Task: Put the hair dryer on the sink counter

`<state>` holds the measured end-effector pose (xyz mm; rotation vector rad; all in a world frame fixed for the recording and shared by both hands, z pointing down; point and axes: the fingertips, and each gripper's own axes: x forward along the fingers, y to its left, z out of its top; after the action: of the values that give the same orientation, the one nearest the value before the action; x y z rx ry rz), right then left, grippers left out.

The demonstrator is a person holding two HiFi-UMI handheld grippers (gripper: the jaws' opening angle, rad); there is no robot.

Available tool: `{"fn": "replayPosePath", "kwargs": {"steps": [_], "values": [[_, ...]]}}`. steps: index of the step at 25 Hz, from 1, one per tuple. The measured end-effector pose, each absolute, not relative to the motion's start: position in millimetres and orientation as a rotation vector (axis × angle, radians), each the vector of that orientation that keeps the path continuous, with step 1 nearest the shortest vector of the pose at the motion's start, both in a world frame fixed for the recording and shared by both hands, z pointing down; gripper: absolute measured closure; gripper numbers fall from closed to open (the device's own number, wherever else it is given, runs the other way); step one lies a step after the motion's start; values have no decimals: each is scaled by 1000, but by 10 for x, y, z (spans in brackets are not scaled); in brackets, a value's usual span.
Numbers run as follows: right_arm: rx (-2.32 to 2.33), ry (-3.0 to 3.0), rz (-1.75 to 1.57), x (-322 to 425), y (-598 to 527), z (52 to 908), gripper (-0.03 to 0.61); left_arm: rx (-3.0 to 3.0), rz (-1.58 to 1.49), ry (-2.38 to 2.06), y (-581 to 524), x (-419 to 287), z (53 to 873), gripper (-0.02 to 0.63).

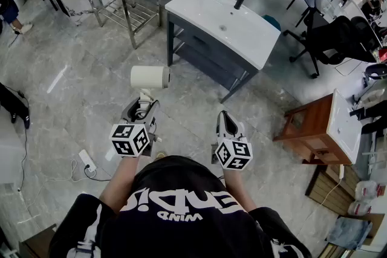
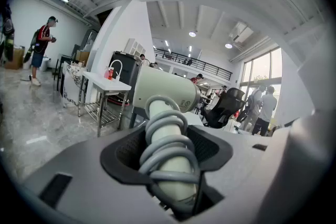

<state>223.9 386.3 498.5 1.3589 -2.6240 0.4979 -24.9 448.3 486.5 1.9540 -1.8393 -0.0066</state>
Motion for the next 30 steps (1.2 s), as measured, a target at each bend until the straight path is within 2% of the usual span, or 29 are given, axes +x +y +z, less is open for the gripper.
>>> {"fn": "replayPosePath", "kwargs": {"steps": [8, 22, 30], "values": [[1361, -2671, 509, 2130, 3835, 4937, 555, 1989, 1, -1845, 4419, -305, 4801, 371], [1343, -2720, 572, 1572, 3928, 5005, 554, 2073, 43, -1817, 4412, -803, 4760, 371], [1393, -2696, 563, 1487, 3681, 5031, 554, 2109, 23, -1759, 4079, -904, 4813, 370]]}}
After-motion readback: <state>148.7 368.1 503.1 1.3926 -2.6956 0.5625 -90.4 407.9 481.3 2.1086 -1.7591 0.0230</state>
